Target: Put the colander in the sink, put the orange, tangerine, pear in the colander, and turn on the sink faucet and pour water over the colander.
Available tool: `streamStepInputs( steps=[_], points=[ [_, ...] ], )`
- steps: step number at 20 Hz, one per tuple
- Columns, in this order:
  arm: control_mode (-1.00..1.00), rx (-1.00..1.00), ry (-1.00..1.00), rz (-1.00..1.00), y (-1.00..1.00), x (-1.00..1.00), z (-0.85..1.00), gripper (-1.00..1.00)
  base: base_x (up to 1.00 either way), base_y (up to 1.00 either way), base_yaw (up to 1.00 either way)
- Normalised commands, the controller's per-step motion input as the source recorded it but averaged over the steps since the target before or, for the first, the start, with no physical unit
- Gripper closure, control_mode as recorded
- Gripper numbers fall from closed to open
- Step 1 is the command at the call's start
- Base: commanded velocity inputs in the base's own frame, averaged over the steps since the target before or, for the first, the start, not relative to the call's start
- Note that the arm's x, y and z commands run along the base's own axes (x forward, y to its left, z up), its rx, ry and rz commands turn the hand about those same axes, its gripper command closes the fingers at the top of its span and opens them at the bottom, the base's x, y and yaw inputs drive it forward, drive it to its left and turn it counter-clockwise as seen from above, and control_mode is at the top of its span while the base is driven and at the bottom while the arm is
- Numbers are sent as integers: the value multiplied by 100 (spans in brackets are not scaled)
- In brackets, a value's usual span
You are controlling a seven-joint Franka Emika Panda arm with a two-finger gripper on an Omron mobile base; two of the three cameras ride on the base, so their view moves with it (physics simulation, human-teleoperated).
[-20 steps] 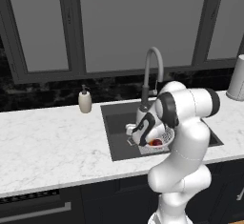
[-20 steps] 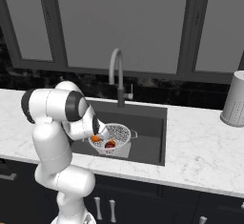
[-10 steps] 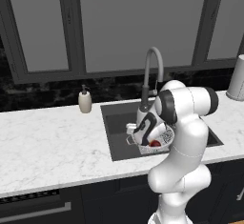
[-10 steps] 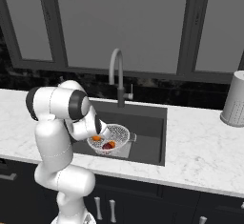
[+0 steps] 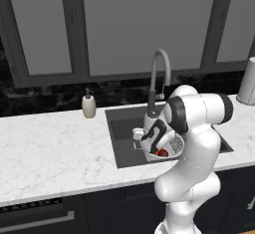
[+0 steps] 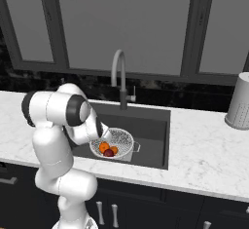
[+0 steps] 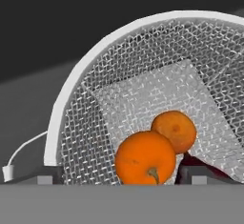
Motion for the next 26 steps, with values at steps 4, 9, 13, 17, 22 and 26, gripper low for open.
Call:
streamStepInputs(
  steps=[4, 9, 13, 17, 22, 26],
  points=[
    [-100, 0, 0, 0, 4, -27, 64, -100, 0, 0, 0],
    [-100, 0, -2, 0, 17, -39, 99, -100, 0, 0, 0],
    [-100, 0, -17, 0, 36, -8, 100, -100, 0, 0, 0],
    [-100, -3, -6, 0, 39, 0, 100, -100, 0, 0, 0],
    [-100, -2, 0, 1, 15, -16, 100, -100, 0, 0, 0],
    [-100, -3, 6, 4, 0, -37, 100, -100, 0, 0, 0]
  ],
)
